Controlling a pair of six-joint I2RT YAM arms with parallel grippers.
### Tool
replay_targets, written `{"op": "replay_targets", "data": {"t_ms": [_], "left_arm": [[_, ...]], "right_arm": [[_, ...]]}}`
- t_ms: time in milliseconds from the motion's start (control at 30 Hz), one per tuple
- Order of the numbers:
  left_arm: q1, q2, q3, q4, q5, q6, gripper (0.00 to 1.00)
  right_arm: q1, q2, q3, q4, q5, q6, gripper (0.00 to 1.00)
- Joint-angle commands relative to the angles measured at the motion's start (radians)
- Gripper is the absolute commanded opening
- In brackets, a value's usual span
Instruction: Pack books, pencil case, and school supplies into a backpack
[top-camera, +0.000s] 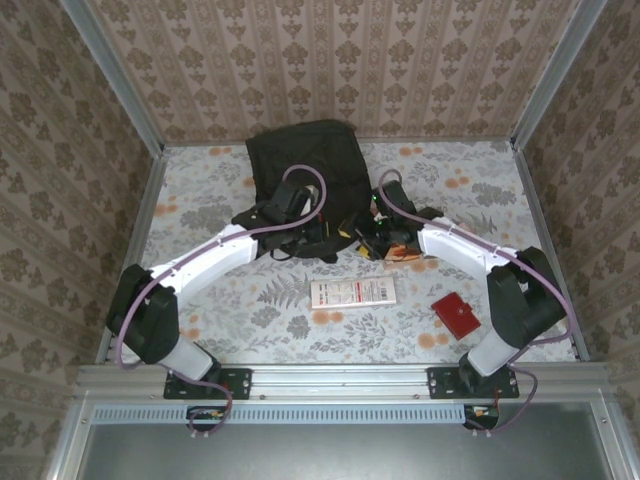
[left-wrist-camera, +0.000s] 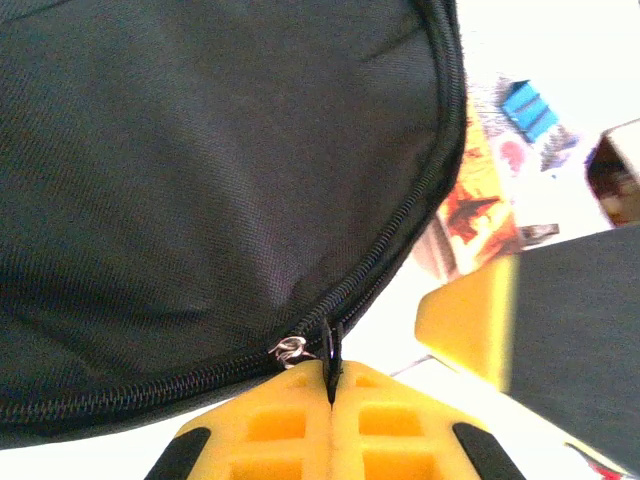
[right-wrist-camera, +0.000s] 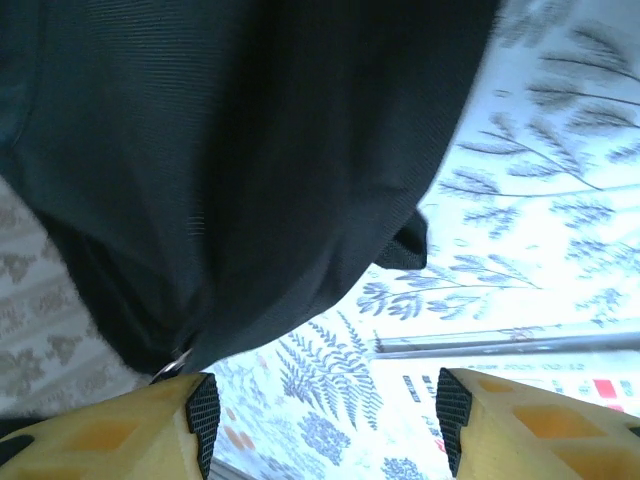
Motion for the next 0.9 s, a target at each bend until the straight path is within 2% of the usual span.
{"op": "replay_targets", "data": {"t_ms": [0, 300, 467, 700, 867], "left_arm": [[-0.024, -0.003, 0.036, 0.042, 0.02, -0.019, 0.0], [-0.036, -0.012, 0.012, 0.043, 0.001, -0.034, 0.0], [-0.039, -0.005, -0.009, 0.066, 0.01, -0.05, 0.0], [-0.049, 0.002, 0.003, 0.065, 0.002, -0.048, 0.0], [-0.049, -0.01, -0.011, 0.049, -0.022, -0.034, 0.0]], "right_arm": [[-0.004, -0.035, -0.028, 0.066, 0.07, 0.146, 0.61], [-0.005, 0.005, -0.015, 0.185, 0.038, 0.142, 0.53], [-0.004, -0.017, -0.04, 0.216, 0.067, 0.133, 0.47], [0.022, 0.077, -0.006, 0.233, 0.036, 0.142, 0.45], [0.043, 0.105, -0.006, 0.194, 0.079, 0.123, 0.25]]}}
